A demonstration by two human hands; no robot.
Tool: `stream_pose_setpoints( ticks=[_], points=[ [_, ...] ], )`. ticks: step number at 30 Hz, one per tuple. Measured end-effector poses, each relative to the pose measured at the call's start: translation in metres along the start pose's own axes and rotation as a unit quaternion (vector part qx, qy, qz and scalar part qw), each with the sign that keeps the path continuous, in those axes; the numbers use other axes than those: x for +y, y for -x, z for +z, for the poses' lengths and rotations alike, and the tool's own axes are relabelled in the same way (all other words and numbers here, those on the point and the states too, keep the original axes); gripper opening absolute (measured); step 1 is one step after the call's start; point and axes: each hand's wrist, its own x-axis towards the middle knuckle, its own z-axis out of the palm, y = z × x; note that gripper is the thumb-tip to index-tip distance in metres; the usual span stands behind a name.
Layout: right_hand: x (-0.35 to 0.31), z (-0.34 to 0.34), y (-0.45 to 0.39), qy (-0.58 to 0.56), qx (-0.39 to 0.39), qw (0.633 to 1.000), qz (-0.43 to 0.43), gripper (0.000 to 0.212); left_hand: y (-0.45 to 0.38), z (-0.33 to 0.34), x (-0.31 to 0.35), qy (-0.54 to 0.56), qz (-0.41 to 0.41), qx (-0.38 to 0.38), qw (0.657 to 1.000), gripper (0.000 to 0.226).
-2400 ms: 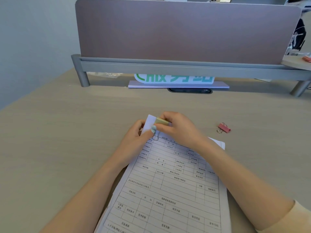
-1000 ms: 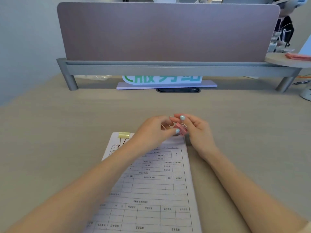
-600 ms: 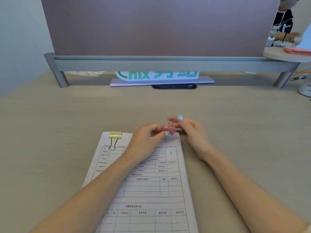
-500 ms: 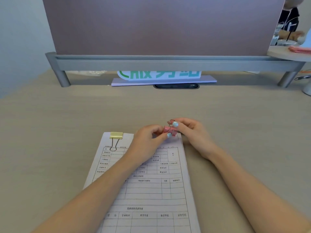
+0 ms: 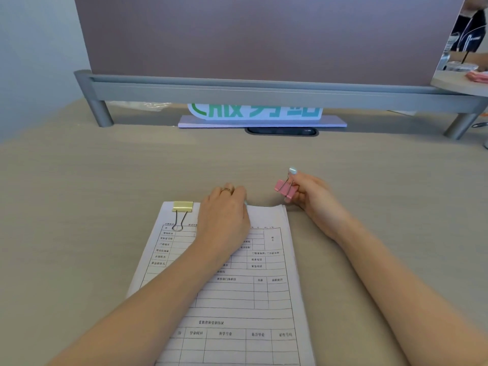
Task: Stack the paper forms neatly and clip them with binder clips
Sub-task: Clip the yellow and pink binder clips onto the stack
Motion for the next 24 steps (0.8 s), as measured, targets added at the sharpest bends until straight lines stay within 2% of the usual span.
stream_pose_setpoints(
  ticks=[5,9,12,16,24],
  points=[
    [0.000,0.005,-0.003,0.045,0.029,0.999,0.006,0.036,-0.006,0.005,-0.002,-0.008,-0.020,0.009,1.000,0.019],
    [-0.002,0.009,-0.005,0.080,0.038,0.996,0.009,0.037,-0.008,0.004,0.000,-0.006,-0.017,-0.012,1.000,0.023],
    [-0.005,0.014,-0.008,0.092,0.049,0.995,0.008,0.037,-0.006,0.002,0.001,0.025,-0.025,-0.031,0.999,0.022],
    [-0.007,0.024,-0.010,0.114,0.055,0.992,0.001,0.032,-0.006,0.000,0.000,0.076,-0.033,-0.018,0.996,0.024],
    [-0.010,0.029,-0.016,0.196,-0.015,0.980,-0.008,0.039,-0.007,-0.001,0.000,0.101,-0.029,-0.006,0.994,0.023]
  ],
)
